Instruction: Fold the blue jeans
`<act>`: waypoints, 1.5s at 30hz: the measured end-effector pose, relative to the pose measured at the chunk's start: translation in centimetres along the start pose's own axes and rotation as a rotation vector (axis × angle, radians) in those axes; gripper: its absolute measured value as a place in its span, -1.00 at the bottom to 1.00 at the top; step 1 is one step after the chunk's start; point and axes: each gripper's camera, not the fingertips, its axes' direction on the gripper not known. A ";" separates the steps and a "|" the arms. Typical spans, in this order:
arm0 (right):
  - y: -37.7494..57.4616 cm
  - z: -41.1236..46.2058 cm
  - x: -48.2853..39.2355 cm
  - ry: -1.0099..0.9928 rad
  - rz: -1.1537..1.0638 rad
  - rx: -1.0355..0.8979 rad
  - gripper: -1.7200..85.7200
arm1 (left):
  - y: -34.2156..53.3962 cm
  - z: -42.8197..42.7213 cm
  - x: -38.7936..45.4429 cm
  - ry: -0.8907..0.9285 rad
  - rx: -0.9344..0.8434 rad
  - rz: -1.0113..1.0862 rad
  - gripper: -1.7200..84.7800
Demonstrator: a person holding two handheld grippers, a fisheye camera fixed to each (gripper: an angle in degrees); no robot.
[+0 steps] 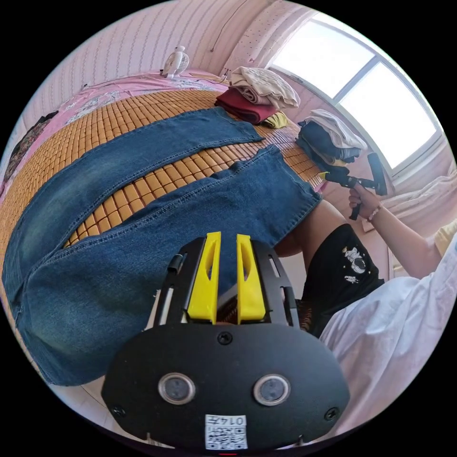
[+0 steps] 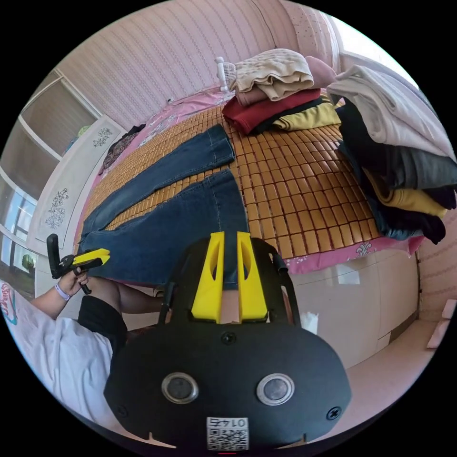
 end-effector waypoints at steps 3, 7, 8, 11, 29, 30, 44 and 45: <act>-3.4 1.6 -2.5 0.012 -0.055 0.013 -0.82 | -1.4 0.0 -0.1 -0.060 -0.016 -0.019 -0.82; -9.1 5.4 -6.2 0.111 -0.124 0.020 -0.82 | -3.1 -0.5 -1.3 -0.179 0.002 -0.086 -0.84; -10.6 6.7 -6.8 0.146 -0.121 0.010 -0.83 | -3.5 -0.4 -1.9 -0.205 -0.011 -0.112 -0.84; -13.3 11.0 -7.3 0.234 -0.086 -0.165 -0.88 | -4.3 0.3 -3.0 -0.251 -0.026 -0.132 -0.86; -13.7 13.4 -12.8 0.306 -0.328 -0.242 -0.97 | -1.8 2.8 -0.7 -0.333 -0.003 -0.044 -0.98; -13.8 13.5 -12.9 0.313 -0.334 -0.249 -0.97 | -1.8 2.9 -0.7 -0.333 -0.005 -0.047 -0.98; -12.9 9.0 -10.5 0.256 -0.177 -0.196 -0.97 | 6.4 1.8 -3.2 -0.252 0.048 -0.210 -0.98; -12.5 8.1 -10.4 0.247 -0.171 -0.161 -0.97 | 7.4 1.3 -3.3 -0.239 0.066 -0.225 -0.98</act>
